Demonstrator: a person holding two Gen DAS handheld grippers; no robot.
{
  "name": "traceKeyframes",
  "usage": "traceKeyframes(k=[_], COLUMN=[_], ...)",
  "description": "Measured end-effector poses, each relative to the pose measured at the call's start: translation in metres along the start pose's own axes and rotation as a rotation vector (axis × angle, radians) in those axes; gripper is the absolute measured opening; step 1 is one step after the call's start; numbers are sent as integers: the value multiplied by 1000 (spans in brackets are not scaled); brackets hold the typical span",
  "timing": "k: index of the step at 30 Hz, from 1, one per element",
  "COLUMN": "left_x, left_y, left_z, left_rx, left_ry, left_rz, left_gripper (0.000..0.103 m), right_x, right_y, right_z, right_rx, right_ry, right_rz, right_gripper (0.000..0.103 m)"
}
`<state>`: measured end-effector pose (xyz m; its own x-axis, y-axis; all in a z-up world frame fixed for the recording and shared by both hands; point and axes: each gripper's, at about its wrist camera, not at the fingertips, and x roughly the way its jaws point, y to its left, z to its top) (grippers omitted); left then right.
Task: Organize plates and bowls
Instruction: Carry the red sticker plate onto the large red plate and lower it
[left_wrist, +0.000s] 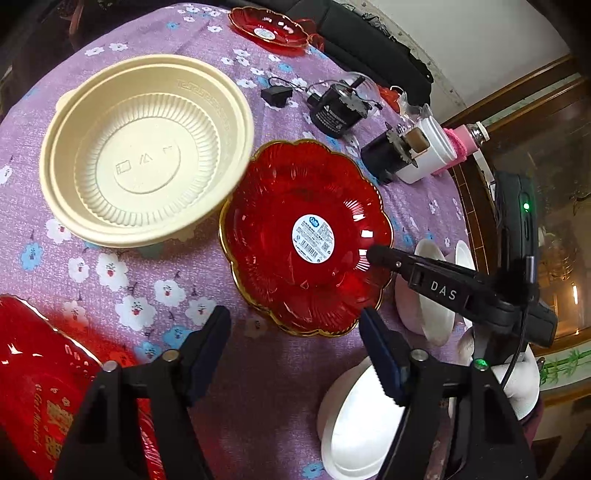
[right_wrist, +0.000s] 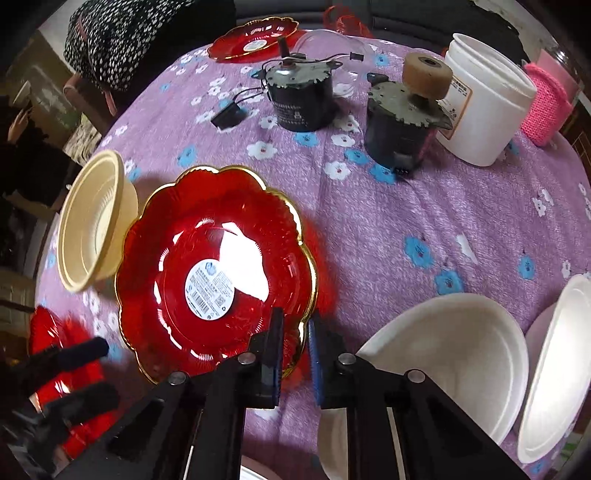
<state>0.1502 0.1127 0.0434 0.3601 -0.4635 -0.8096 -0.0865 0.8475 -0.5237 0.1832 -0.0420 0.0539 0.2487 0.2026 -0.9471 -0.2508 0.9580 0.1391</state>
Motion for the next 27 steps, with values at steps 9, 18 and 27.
traceKeyframes(k=[9, 18, 27], left_x=[32, 40, 41], left_y=[-2, -5, -15], left_z=[13, 18, 16], left_rx=[-67, -67, -38], left_ry=[32, -16, -2], left_rz=[55, 66, 61], left_gripper=[61, 61, 57], right_x=[0, -4, -1], right_y=[-12, -16, -17], right_z=[-4, 8, 4], right_rx=[9, 16, 79], right_ry=[-10, -110, -121], right_rz=[23, -29, 28], right_gripper=[13, 52, 16])
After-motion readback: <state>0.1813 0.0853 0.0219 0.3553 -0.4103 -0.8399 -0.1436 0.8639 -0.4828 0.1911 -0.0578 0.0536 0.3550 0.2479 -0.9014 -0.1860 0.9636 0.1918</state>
